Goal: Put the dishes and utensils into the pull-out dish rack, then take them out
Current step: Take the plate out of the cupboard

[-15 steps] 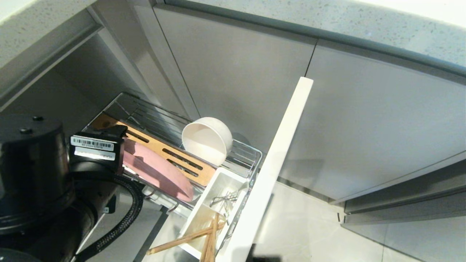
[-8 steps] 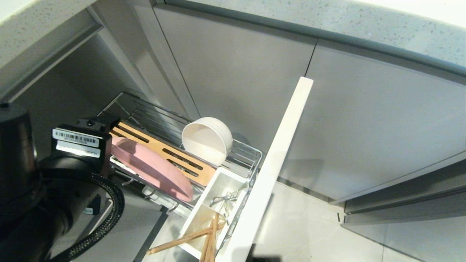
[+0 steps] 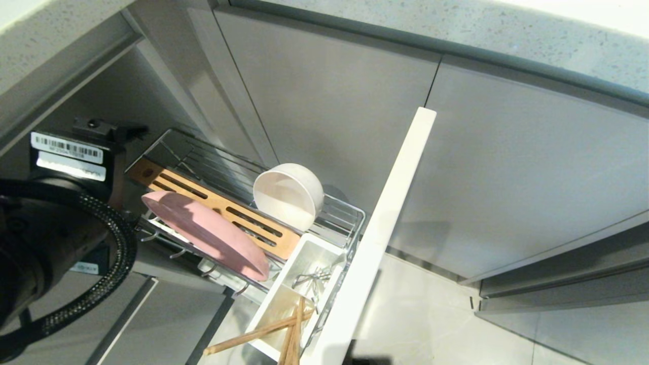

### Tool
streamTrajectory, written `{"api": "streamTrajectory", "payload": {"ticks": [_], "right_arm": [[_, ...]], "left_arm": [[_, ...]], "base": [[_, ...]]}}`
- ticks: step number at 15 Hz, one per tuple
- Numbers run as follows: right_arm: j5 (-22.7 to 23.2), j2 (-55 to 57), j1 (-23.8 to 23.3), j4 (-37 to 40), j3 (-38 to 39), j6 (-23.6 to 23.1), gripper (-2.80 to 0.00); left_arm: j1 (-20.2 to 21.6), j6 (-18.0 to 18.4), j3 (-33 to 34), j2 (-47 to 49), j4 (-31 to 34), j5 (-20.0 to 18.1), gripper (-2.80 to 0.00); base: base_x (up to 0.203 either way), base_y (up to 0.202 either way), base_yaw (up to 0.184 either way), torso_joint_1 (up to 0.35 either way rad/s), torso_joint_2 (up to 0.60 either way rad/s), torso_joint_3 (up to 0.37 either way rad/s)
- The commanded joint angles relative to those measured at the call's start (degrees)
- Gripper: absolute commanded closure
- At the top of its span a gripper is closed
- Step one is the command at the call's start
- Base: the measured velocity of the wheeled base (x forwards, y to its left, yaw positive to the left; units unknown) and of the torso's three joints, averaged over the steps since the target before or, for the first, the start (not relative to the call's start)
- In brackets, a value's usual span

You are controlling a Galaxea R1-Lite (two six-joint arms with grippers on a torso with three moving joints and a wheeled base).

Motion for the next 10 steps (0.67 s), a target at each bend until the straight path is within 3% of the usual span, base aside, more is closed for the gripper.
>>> {"api": "streamTrajectory", "payload": {"ticks": [1, 3, 4, 7, 10], "right_arm": [[0.0, 0.0, 0.0, 0.0, 0.1, 0.0, 0.0], [0.0, 0.0, 0.0, 0.0, 0.1, 0.0, 0.0], [0.0, 0.0, 0.0, 0.0, 0.1, 0.0, 0.0], [0.0, 0.0, 0.0, 0.0, 0.1, 0.0, 0.0], [0.0, 0.0, 0.0, 0.0, 0.1, 0.0, 0.0]], "left_arm": [[-0.6, -0.5, -1.7, 0.8, 1.1, 1.1, -2.8], [-1.0, -0.5, -4.1, 1.7, 3.3, 2.4, -2.8], [-1.0, -0.5, -4.5, 2.0, 3.7, 2.7, 0.0], [-1.1, 0.7, -6.0, 2.8, 4.6, 3.5, 0.0], [-1.1, 5.6, -10.0, 3.5, 7.7, 3.8, 0.0]], "base": [[0.0, 0.0, 0.0, 0.0, 0.0, 0.0], [0.0, 0.0, 0.0, 0.0, 0.0, 0.0], [0.0, 0.0, 0.0, 0.0, 0.0, 0.0], [0.0, 0.0, 0.0, 0.0, 0.0, 0.0], [0.0, 0.0, 0.0, 0.0, 0.0, 0.0]]}}
